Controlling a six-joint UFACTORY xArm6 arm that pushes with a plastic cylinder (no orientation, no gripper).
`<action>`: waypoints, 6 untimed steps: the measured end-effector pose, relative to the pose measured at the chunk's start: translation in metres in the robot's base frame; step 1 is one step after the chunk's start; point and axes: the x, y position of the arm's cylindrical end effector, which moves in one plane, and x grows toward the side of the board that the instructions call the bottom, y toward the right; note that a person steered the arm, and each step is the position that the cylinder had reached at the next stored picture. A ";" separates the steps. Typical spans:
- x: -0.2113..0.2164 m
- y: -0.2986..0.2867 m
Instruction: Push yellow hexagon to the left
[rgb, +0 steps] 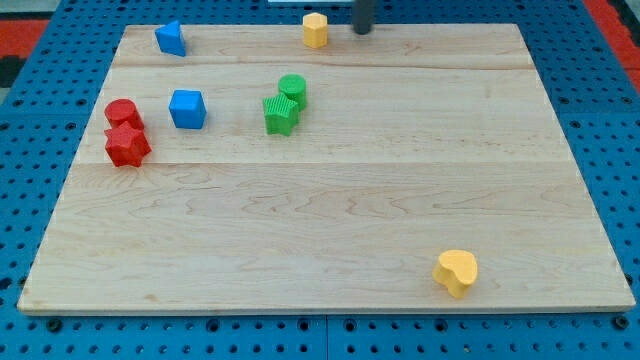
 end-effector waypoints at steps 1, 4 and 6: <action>0.001 -0.089; 0.092 -0.227; 0.025 -0.309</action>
